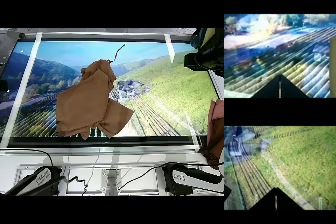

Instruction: Fold the clothes and pants, and hang the long-sleeved shirts on hangers.

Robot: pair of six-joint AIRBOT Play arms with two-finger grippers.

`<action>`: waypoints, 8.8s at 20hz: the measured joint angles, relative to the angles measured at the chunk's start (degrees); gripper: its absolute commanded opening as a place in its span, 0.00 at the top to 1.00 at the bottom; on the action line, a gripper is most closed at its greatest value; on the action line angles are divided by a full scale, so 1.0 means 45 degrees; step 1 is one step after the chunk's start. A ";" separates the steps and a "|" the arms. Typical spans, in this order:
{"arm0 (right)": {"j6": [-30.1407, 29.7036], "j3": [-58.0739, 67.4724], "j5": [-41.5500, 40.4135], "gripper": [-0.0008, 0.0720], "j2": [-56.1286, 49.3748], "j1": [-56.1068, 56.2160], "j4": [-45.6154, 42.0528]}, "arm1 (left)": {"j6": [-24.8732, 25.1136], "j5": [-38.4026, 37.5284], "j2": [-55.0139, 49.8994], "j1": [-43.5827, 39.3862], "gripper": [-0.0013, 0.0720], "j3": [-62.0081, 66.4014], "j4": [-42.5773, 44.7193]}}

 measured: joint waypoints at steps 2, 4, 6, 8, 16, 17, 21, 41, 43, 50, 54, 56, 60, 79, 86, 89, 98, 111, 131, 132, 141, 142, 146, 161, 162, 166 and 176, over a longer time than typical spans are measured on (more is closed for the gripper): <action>0.0000 0.0000 0.0000 0.97 0.0000 0.0000 0.0000 | 0.0000 0.0000 0.0000 0.0005 0.94 0.0000 0.0000; 0.0005 0.0000 0.0000 0.97 0.0000 0.0000 0.0000 | 0.0000 0.0000 0.0000 0.0000 0.94 0.0000 0.0000; 0.0000 0.0000 0.0000 0.97 0.0000 0.0000 0.0000 | 0.0000 0.0000 0.0000 0.0000 0.94 0.0000 0.0000; 0.0000 0.0000 -0.0005 0.97 0.0000 0.0000 0.0000 | -0.0005 0.0000 0.0000 0.0000 0.94 0.0000 0.0000; 0.0005 0.0000 -0.0005 0.97 0.0000 0.0000 0.0000 | 0.0000 0.0000 0.0000 0.0000 0.94 0.0000 0.0000; 0.0005 0.0000 -0.0005 0.97 0.0000 0.0000 0.0000 | 0.0000 0.0000 0.0000 0.0000 0.94 0.0000 0.0000; 0.0000 0.0000 -0.0015 0.97 0.0000 0.0000 0.0000 | -0.0233 0.0058 -0.0049 0.0000 0.94 -0.0053 -0.0457; -0.0860 -0.6271 -0.0568 0.88 0.1307 0.0029 0.3065 | 0.0121 0.2263 0.2006 -0.0831 0.18 -0.8650 -0.6596; -0.1020 -0.8534 -0.1413 0.11 0.1515 0.0029 0.3784 | 0.0520 0.2550 0.2059 -0.1127 0.16 -0.8767 -0.7140; -0.1549 -1.3357 -0.6130 0.23 0.1146 0.0471 0.6581 | 0.1875 0.3478 0.2118 -0.2943 0.16 -0.8845 -0.9165; -0.1783 -1.3692 -0.7378 0.23 0.0223 0.0597 0.7669 | 0.2035 0.4522 0.2123 -0.4201 0.16 -0.8845 -0.9622; -0.2380 -1.3595 -0.7485 0.23 -0.0452 0.0622 0.8544 | 0.2064 0.5105 0.2123 -0.4813 0.16 -0.8845 -0.9709; -0.3832 -1.3046 -0.7431 0.23 -0.1836 0.0641 1.0681 | 0.2103 0.6037 0.2123 -0.5756 0.16 -0.8845 -0.9777; -0.3342 -1.0438 -0.6630 0.97 -0.4284 0.1938 1.0768 | 0.1787 1.0846 -0.1005 -0.8976 0.20 -0.6737 -0.9831; -0.3317 -0.9199 -0.5838 0.97 -0.4260 0.1977 1.0880 | 0.1705 0.9996 -0.5717 -1.0564 0.02 -0.2059 -0.9651; -0.3317 -0.8990 -0.5722 0.97 -0.4260 0.1977 1.0870 | 0.1676 0.9544 -0.6815 -1.0865 0.03 -0.1137 -0.9500; -0.3322 -0.8869 -0.5625 0.97 -0.4260 0.1977 1.0841 | -0.1715 0.7752 -0.7514 -1.2114 0.04 0.0641 -0.0913; -0.3327 -0.8859 -0.5187 0.97 -0.4260 0.1977 1.0836 | -0.8009 0.6737 -0.9058 -1.2818 0.94 0.1098 0.5537; -0.3036 -0.8859 -0.7844 0.97 -0.0389 -0.0753 0.9418 | -0.7810 0.2909 -0.3317 -0.6931 0.95 0.2885 0.8252; -0.2934 -0.8859 -0.8034 0.97 -0.0267 -0.0918 0.9160 | -0.7611 0.2647 -0.3245 -0.6645 0.95 0.2885 0.8179; -0.1987 -0.8859 -1.0122 0.97 0.0005 -0.1617 0.6445 | -0.8621 0.2409 -0.3215 -0.3857 0.95 0.2161 0.5955; -0.1880 -0.8859 -1.0423 0.97 0.0005 -0.1632 0.6232 | -0.8874 0.2652 -0.3225 -0.3706 0.95 0.1836 0.5746; -0.1637 -0.8859 -1.1084 0.97 -0.0053 -0.1598 0.5770 | -0.9675 0.3283 -0.3177 -0.3410 0.95 -0.0073 0.5440; -0.1588 -0.8859 -1.0788 0.97 -0.0102 -0.0792 0.5255 | -1.2041 0.3648 0.5280 -0.2385 0.55 -1.0321 0.4779; -0.1583 -0.8859 -1.0783 0.97 -0.0102 -0.0787 0.5251 | -1.2041 0.3735 0.5833 -0.2419 0.04 -1.0642 0.4609; -0.1583 -0.8859 -1.0788 0.97 -0.0102 -0.0782 0.5241 | -1.1200 0.5333 0.7091 -0.2497 0.04 -1.0904 0.4226; -0.1583 -0.8859 -1.0924 0.97 -0.0102 -0.0782 0.5226 | -0.8587 0.5906 -0.0695 -0.2186 0.10 -0.4177 0.1545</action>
